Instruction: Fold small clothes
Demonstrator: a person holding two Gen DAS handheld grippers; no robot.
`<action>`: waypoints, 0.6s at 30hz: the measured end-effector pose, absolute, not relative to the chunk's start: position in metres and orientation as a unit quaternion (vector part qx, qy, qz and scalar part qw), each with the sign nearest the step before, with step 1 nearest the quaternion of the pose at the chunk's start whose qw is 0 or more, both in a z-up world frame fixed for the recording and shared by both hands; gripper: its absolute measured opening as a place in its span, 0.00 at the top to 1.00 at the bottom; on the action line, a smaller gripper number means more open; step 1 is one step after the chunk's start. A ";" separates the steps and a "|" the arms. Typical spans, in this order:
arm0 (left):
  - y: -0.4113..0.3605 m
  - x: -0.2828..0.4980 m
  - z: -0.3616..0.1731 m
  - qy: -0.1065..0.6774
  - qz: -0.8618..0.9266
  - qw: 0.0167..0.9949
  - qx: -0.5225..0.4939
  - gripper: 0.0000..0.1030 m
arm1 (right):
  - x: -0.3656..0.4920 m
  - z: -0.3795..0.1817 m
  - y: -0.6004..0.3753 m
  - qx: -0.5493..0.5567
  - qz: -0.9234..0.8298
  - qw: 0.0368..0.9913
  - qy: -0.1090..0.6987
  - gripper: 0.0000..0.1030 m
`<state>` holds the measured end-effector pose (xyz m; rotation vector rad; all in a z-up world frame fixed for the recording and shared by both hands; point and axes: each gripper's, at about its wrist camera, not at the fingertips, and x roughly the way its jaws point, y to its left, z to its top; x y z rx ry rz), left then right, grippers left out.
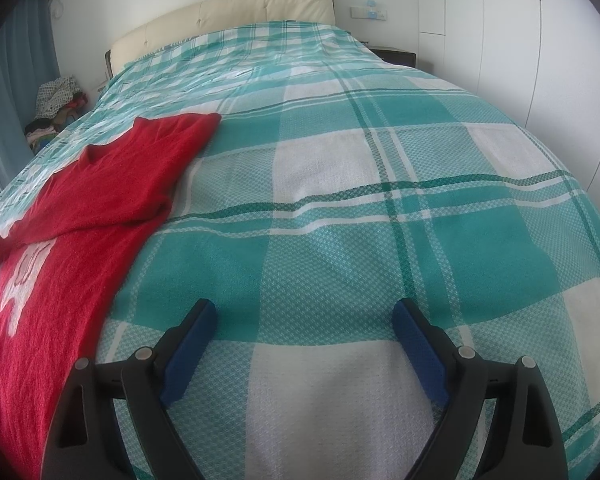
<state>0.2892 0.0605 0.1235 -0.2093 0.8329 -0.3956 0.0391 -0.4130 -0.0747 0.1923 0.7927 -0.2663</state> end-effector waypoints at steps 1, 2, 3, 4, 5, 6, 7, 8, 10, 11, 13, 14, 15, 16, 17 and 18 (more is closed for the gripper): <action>0.036 0.290 0.124 0.403 -0.208 0.886 -0.092 0.96 | 0.039 -0.075 -0.414 0.094 -0.128 0.909 0.384 0.13; 0.013 0.291 0.121 0.408 -0.224 0.881 -0.086 0.96 | 0.039 -0.074 -0.414 0.095 -0.128 0.910 0.384 0.13; -0.009 0.292 0.116 0.415 -0.236 0.875 -0.080 0.96 | 0.039 -0.074 -0.415 0.095 -0.127 0.910 0.384 0.13; -0.028 0.294 0.109 0.422 -0.246 0.869 -0.076 0.95 | 0.040 -0.074 -0.415 0.096 -0.127 0.910 0.384 0.13; -0.046 0.295 0.100 0.432 -0.260 0.861 -0.073 0.95 | 0.040 -0.074 -0.415 0.095 -0.127 0.910 0.384 0.13; -0.062 0.293 0.090 0.442 -0.274 0.851 -0.074 0.94 | 0.040 -0.075 -0.415 0.095 -0.127 0.910 0.384 0.13; -0.076 0.293 0.080 0.447 -0.284 0.844 -0.079 0.92 | 0.040 -0.075 -0.415 0.095 -0.127 0.910 0.384 0.13; -0.087 0.292 0.070 0.452 -0.288 0.840 -0.083 0.85 | 0.040 -0.075 -0.415 0.095 -0.127 0.910 0.384 0.13; -0.103 0.287 0.053 0.463 -0.298 0.829 -0.097 0.62 | 0.040 -0.075 -0.415 0.095 -0.127 0.910 0.384 0.13; -0.106 0.285 0.046 0.468 -0.297 0.826 -0.102 0.41 | 0.040 -0.075 -0.415 0.095 -0.127 0.910 0.384 0.13; -0.100 0.280 0.040 0.465 -0.281 0.833 -0.107 0.32 | 0.040 -0.075 -0.415 0.096 -0.127 0.910 0.383 0.13; -0.094 0.277 0.039 0.462 -0.272 0.837 -0.105 0.32 | 0.040 -0.075 -0.415 0.096 -0.127 0.910 0.383 0.13; -0.085 0.275 0.038 0.462 -0.258 0.843 -0.100 0.31 | 0.039 -0.075 -0.415 0.096 -0.127 0.910 0.383 0.13; -0.073 0.273 0.038 0.459 -0.239 0.850 -0.095 0.28 | 0.040 -0.074 -0.415 0.096 -0.127 0.910 0.384 0.13; -0.058 0.270 0.039 0.455 -0.216 0.860 -0.088 0.22 | 0.040 -0.075 -0.416 0.096 -0.127 0.910 0.384 0.13; -0.043 0.267 0.040 0.449 -0.190 0.870 -0.076 0.19 | 0.040 -0.075 -0.415 0.095 -0.127 0.909 0.385 0.13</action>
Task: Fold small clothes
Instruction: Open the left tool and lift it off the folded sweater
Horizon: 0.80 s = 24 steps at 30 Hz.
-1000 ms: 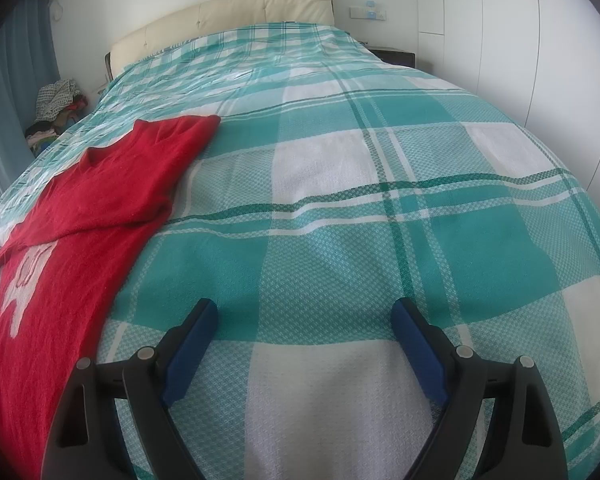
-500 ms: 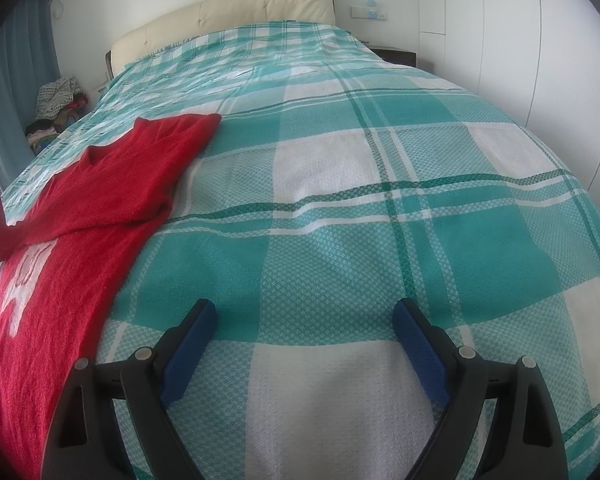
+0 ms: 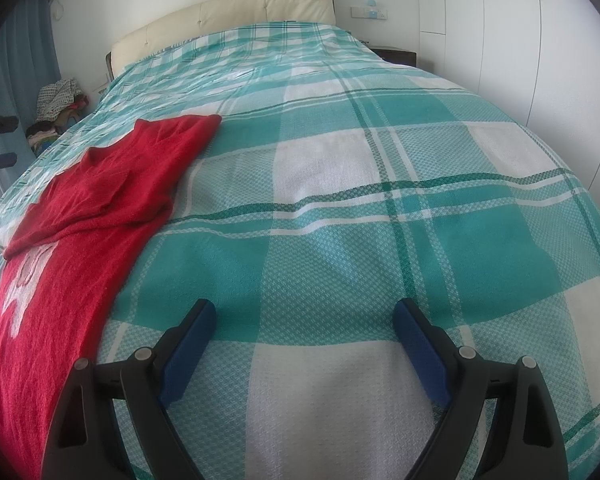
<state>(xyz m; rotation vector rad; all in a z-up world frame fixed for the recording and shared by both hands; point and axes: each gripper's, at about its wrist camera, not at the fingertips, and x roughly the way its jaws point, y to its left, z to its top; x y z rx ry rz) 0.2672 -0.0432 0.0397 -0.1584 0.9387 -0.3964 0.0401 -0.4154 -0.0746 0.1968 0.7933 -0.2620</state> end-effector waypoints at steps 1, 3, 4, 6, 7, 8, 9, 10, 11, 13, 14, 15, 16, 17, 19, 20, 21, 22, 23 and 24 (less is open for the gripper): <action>-0.027 0.262 0.040 0.442 -0.161 0.881 -0.059 0.14 | 0.040 -0.075 -0.415 0.094 -0.127 0.909 0.385 0.13; 0.005 0.253 0.037 0.429 -0.105 0.897 -0.021 0.11 | 0.041 -0.075 -0.415 0.092 -0.128 0.909 0.387 0.12; 0.020 0.248 0.033 0.425 -0.078 0.902 -0.005 0.10 | 0.041 -0.075 -0.414 0.091 -0.129 0.908 0.387 0.12; 0.050 0.239 0.019 0.423 -0.034 0.906 0.007 0.09 | 0.041 -0.074 -0.414 0.090 -0.129 0.908 0.388 0.12; 0.063 0.235 0.010 0.422 -0.020 0.906 0.005 0.09 | 0.041 -0.075 -0.414 0.090 -0.129 0.908 0.388 0.12; 0.074 0.231 -0.001 0.423 -0.008 0.906 0.002 0.09 | 0.041 -0.074 -0.414 0.090 -0.129 0.908 0.388 0.12; 0.082 0.228 -0.014 0.426 0.003 0.905 -0.002 0.09 | 0.041 -0.075 -0.414 0.090 -0.129 0.908 0.388 0.12; 0.088 0.226 -0.026 0.431 0.012 0.902 -0.007 0.09 | 0.042 -0.075 -0.414 0.089 -0.129 0.908 0.388 0.12; 0.092 0.223 -0.039 0.434 0.018 0.901 -0.009 0.09 | 0.042 -0.075 -0.414 0.089 -0.129 0.909 0.387 0.12; 0.095 0.221 -0.060 0.431 0.023 0.902 -0.008 0.09 | 0.042 -0.075 -0.414 0.089 -0.129 0.909 0.386 0.12; 0.095 0.220 -0.068 0.427 0.027 0.904 -0.002 0.09 | 0.042 -0.075 -0.414 0.090 -0.128 0.909 0.386 0.12; 0.096 0.221 -0.076 0.429 0.032 0.903 0.003 0.09 | 0.041 -0.075 -0.414 0.091 -0.128 0.910 0.385 0.12; 0.097 0.223 -0.082 0.440 0.036 0.897 0.001 0.09 | 0.041 -0.075 -0.415 0.092 -0.127 0.910 0.384 0.12; 0.099 0.226 -0.085 0.451 0.036 0.892 -0.006 0.09 | 0.041 -0.075 -0.415 0.093 -0.126 0.910 0.383 0.12; 0.104 0.226 -0.082 0.447 0.029 0.894 -0.023 0.09 | 0.039 -0.075 -0.414 0.093 -0.127 0.911 0.382 0.12; 0.107 0.226 -0.081 0.445 0.030 0.895 -0.031 0.09 | 0.039 -0.075 -0.414 0.093 -0.127 0.911 0.382 0.12; 0.110 0.227 -0.082 0.448 0.031 0.893 -0.037 0.07 | 0.039 -0.075 -0.414 0.092 -0.126 0.911 0.383 0.11; 0.112 0.229 -0.086 0.457 0.033 0.888 -0.041 0.02 | 0.039 -0.075 -0.414 0.093 -0.125 0.911 0.383 0.11; 0.114 0.232 -0.093 0.473 0.035 0.879 -0.041 0.00 | 0.039 -0.076 -0.414 0.092 -0.125 0.911 0.383 0.10; 0.114 0.236 -0.101 0.488 0.037 0.871 -0.038 0.00 | 0.039 -0.076 -0.414 0.093 -0.125 0.911 0.383 0.10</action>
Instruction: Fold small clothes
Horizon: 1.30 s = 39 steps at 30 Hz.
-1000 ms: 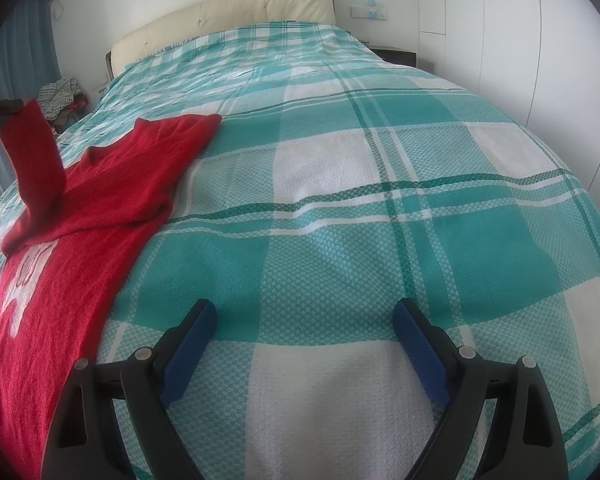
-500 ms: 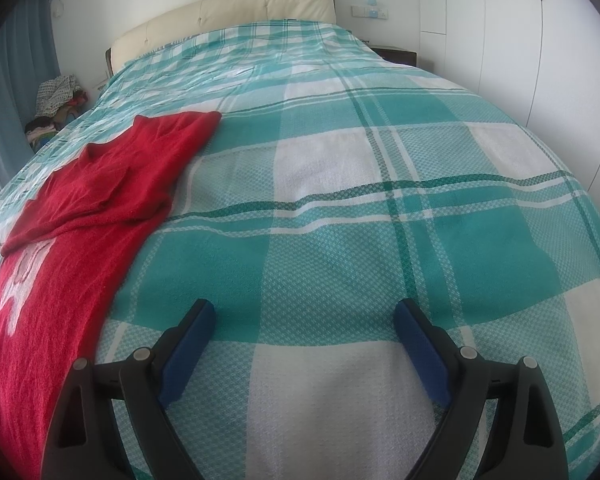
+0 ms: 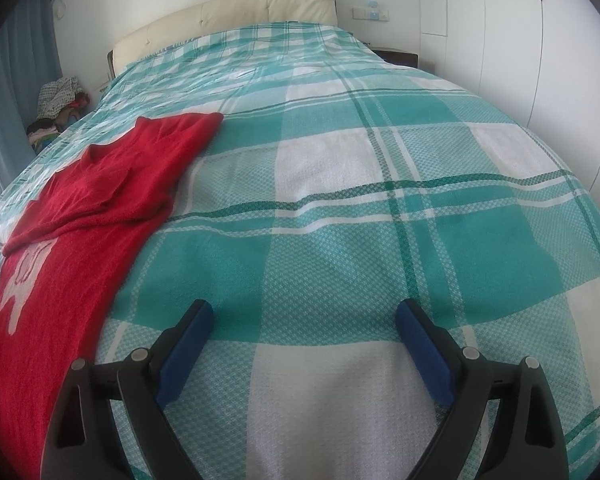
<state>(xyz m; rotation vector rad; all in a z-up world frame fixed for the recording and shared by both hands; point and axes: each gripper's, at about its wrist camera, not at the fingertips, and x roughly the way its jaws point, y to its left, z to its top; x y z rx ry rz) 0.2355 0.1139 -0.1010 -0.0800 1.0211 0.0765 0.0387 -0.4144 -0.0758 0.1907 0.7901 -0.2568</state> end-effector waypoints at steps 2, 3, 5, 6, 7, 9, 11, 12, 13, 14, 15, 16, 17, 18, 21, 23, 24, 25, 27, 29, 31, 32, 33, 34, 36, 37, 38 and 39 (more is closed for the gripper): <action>0.111 0.237 -0.105 0.490 0.038 0.870 -0.030 0.00 | 0.039 -0.076 -0.414 0.093 -0.124 0.911 0.383 0.10; 0.109 0.237 -0.105 0.489 0.041 0.871 -0.024 0.00 | 0.039 -0.076 -0.414 0.093 -0.123 0.911 0.383 0.10; 0.107 0.235 -0.106 0.487 0.044 0.872 -0.018 0.00 | 0.039 -0.076 -0.415 0.093 -0.123 0.911 0.383 0.09; 0.107 0.234 -0.106 0.485 0.044 0.873 -0.018 0.00 | 0.039 -0.076 -0.415 0.093 -0.123 0.911 0.383 0.09; 0.108 0.234 -0.106 0.485 0.043 0.873 -0.019 0.00 | 0.039 -0.076 -0.414 0.093 -0.123 0.911 0.383 0.09; 0.109 0.233 -0.106 0.481 0.043 0.875 -0.019 0.00 | 0.039 -0.076 -0.414 0.094 -0.123 0.911 0.383 0.09; 0.108 0.231 -0.106 0.475 0.045 0.879 -0.017 0.00 | 0.039 -0.076 -0.414 0.093 -0.123 0.911 0.383 0.08; 0.107 0.231 -0.106 0.475 0.046 0.879 -0.014 0.00 | 0.039 -0.076 -0.414 0.093 -0.123 0.911 0.384 0.08; 0.108 0.232 -0.106 0.476 0.046 0.878 -0.015 0.00 | 0.039 -0.076 -0.414 0.093 -0.123 0.911 0.384 0.08; 0.108 0.232 -0.106 0.477 0.045 0.878 -0.016 0.00 | 0.039 -0.076 -0.414 0.093 -0.123 0.911 0.384 0.08; 0.109 0.232 -0.106 0.476 0.045 0.878 -0.018 0.00 | 0.039 -0.076 -0.414 0.092 -0.123 0.910 0.384 0.08; 0.109 0.232 -0.106 0.475 0.044 0.879 -0.019 0.00 | 0.039 -0.076 -0.414 0.093 -0.123 0.911 0.384 0.08; 0.109 0.232 -0.107 0.475 0.044 0.879 -0.020 0.00 | 0.039 -0.076 -0.414 0.093 -0.123 0.911 0.384 0.08; 0.109 0.232 -0.107 0.475 0.043 0.879 -0.020 0.00 | 0.039 -0.077 -0.414 0.093 -0.123 0.911 0.384 0.08; 0.109 0.232 -0.107 0.475 0.044 0.879 -0.020 0.00 | 0.040 -0.077 -0.414 0.092 -0.123 0.910 0.384 0.08; 0.109 0.231 -0.107 0.474 0.044 0.879 -0.020 0.00 | 0.040 -0.077 -0.413 0.091 -0.123 0.910 0.385 0.08; 0.109 0.231 -0.107 0.474 0.044 0.879 -0.020 0.00 | 0.039 -0.077 -0.413 0.090 -0.123 0.910 0.385 0.08; 0.109 0.231 -0.107 0.475 0.044 0.879 -0.020 0.00 | 0.039 -0.077 -0.413 0.090 -0.123 0.910 0.385 0.08; 0.109 0.231 -0.107 0.474 0.044 0.879 -0.019 0.00 | 0.040 -0.077 -0.412 0.090 -0.123 0.910 0.385 0.08; 0.109 0.231 -0.107 0.474 0.044 0.879 -0.020 0.00 | 0.040 -0.077 -0.412 0.090 -0.123 0.910 0.385 0.08; 0.109 0.231 -0.107 0.474 0.044 0.879 -0.019 0.00 | 0.040 -0.077 -0.413 0.090 -0.123 0.910 0.385 0.08; 0.109 0.231 -0.107 0.475 0.044 0.879 -0.020 0.00 | 0.040 -0.077 -0.413 0.090 -0.123 0.910 0.385 0.08; 0.109 0.231 -0.107 0.474 0.044 0.879 -0.020 0.00 | 0.040 -0.077 -0.413 0.090 -0.123 0.910 0.385 0.08; 0.109 0.231 -0.107 0.475 0.044 0.879 -0.020 0.00 | 0.040 -0.077 -0.413 0.091 -0.123 0.910 0.385 0.08; 0.109 0.231 -0.107 0.475 0.044 0.879 -0.020 0.00 | 0.040 -0.077 -0.413 0.091 -0.123 0.910 0.385 0.08; 0.109 0.231 -0.107 0.474 0.044 0.879 -0.020 0.00 | 0.040 -0.077 -0.412 0.090 -0.123 0.910 0.385 0.08; 0.109 0.231 -0.107 0.475 0.044 0.879 -0.020 0.00 | 0.040 -0.077 -0.412 0.090 -0.123 0.910 0.385 0.08; 0.109 0.231 -0.107 0.475 0.044 0.879 -0.020 0.00 | 0.040 -0.077 -0.412 0.090 -0.123 0.910 0.385 0.08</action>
